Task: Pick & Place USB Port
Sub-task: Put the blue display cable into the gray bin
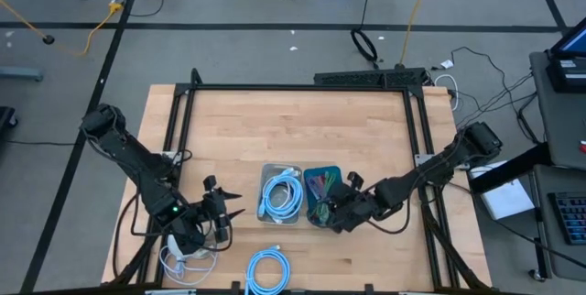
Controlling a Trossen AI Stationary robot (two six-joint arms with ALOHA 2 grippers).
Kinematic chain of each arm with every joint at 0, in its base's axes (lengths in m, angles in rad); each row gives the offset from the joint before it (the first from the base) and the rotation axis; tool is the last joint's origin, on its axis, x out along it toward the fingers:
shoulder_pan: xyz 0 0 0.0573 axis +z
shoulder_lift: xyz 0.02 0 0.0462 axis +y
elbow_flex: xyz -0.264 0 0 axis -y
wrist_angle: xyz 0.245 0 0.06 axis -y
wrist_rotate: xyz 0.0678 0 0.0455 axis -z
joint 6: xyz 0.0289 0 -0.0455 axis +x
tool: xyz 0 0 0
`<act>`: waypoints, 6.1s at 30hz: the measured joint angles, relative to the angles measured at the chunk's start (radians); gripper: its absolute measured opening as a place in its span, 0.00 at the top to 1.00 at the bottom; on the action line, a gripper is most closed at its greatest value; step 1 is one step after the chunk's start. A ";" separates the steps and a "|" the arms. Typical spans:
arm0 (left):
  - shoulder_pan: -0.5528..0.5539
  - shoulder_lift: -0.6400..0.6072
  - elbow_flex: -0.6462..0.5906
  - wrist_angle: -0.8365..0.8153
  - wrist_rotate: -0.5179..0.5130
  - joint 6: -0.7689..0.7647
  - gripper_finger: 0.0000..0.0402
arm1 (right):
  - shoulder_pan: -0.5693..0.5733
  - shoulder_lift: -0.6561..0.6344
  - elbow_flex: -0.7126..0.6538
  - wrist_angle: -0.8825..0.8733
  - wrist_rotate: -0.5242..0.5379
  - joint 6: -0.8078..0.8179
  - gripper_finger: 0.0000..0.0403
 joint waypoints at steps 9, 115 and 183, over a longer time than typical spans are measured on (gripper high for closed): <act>0.000 0.000 0.002 0.112 0.055 0.168 0.52 | 0.017 -0.114 -0.001 0.278 0.246 -0.381 0.79; 0.148 0.746 0.638 -0.116 0.783 -0.415 0.92 | 0.267 -0.206 -0.060 0.709 1.004 -1.134 0.47; 0.729 -0.031 -0.263 0.573 0.815 -0.055 0.83 | 0.408 -0.232 -0.127 0.717 1.004 -0.929 0.47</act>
